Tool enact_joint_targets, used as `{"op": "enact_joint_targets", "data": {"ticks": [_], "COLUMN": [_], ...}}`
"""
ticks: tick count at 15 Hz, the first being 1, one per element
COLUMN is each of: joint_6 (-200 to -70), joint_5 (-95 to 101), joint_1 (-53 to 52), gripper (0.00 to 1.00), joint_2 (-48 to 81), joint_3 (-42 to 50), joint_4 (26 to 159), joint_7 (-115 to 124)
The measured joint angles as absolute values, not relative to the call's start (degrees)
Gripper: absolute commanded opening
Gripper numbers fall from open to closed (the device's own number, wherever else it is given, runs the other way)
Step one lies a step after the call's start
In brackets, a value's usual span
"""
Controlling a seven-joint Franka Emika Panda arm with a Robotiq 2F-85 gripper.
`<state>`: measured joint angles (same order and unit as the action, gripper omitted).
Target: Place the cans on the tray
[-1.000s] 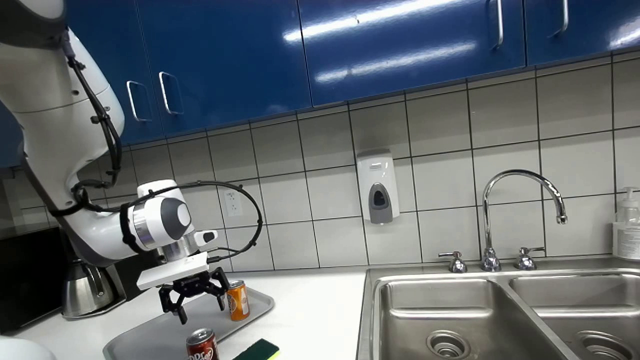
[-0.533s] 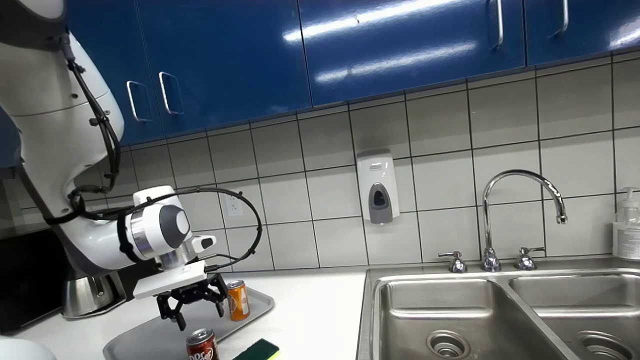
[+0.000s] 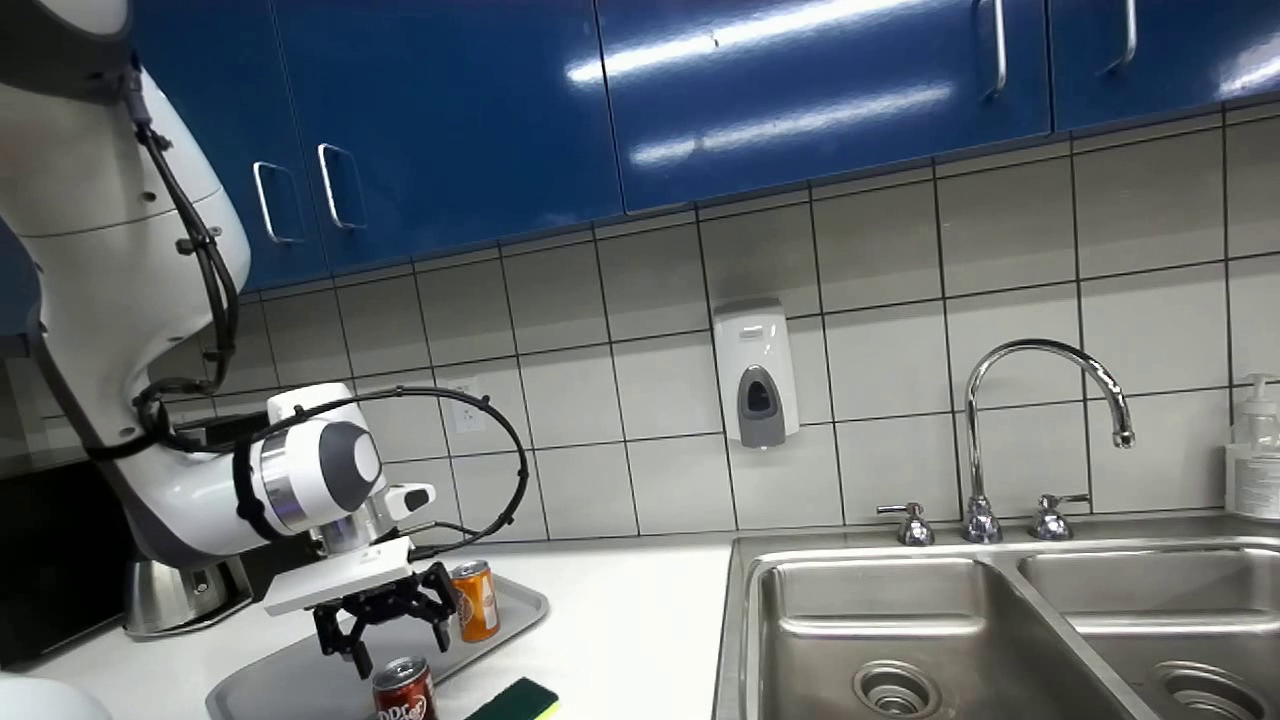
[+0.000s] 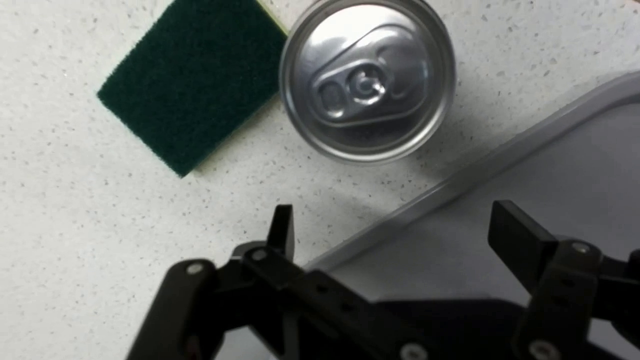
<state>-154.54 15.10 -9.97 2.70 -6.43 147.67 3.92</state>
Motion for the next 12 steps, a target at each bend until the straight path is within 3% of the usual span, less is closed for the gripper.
{"op": "enact_joint_targets", "data": {"ticks": [12], "joint_6": [-155.42], "joint_5": [15.11], "joint_1": [-9.81], "gripper": [1.00], "joint_2": [1.19], "joint_3": [-5.39], "joint_4": [151.73], "joint_7": [3.95]}}
